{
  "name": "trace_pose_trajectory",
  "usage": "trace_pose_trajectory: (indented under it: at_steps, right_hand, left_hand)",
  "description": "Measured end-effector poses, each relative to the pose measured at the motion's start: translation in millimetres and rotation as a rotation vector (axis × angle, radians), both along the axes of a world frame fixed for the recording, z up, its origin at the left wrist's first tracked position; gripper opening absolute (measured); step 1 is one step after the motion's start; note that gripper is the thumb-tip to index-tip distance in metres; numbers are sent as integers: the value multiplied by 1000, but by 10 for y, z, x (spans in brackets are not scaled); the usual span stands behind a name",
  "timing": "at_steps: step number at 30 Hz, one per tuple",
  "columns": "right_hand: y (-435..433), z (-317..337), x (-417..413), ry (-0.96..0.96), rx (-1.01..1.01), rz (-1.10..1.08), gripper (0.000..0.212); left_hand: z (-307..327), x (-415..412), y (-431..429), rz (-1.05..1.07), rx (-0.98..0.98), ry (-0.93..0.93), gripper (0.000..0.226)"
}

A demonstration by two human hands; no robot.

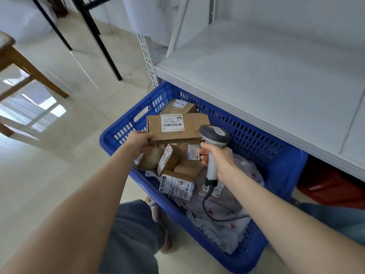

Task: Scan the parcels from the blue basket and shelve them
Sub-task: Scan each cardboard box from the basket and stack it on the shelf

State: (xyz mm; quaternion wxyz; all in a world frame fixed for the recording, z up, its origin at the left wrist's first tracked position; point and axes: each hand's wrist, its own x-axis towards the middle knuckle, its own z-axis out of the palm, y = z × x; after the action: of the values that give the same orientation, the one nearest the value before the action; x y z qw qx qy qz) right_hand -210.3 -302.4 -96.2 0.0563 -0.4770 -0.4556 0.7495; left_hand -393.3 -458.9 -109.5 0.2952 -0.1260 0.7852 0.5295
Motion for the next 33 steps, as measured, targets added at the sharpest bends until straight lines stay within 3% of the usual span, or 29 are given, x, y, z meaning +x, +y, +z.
trace_pose_trajectory:
  at_steps: [3,9,19,33]
  right_hand:
    - [-67,292,355,52,49,0,10]
    - [-202,602,1095,28,211,-44,18]
    - [-386,530,1718,-32,385,-77,18]
    - [-535,542,1807,-77,422,-67,15]
  left_hand:
    - [209,391,92,-60,181,-70,38]
    - [256,1173,269,-176,345,-139,38]
    - [178,1715,435,-259,311,-148,35]
    - [172,1831,493,-189,334,-124,40]
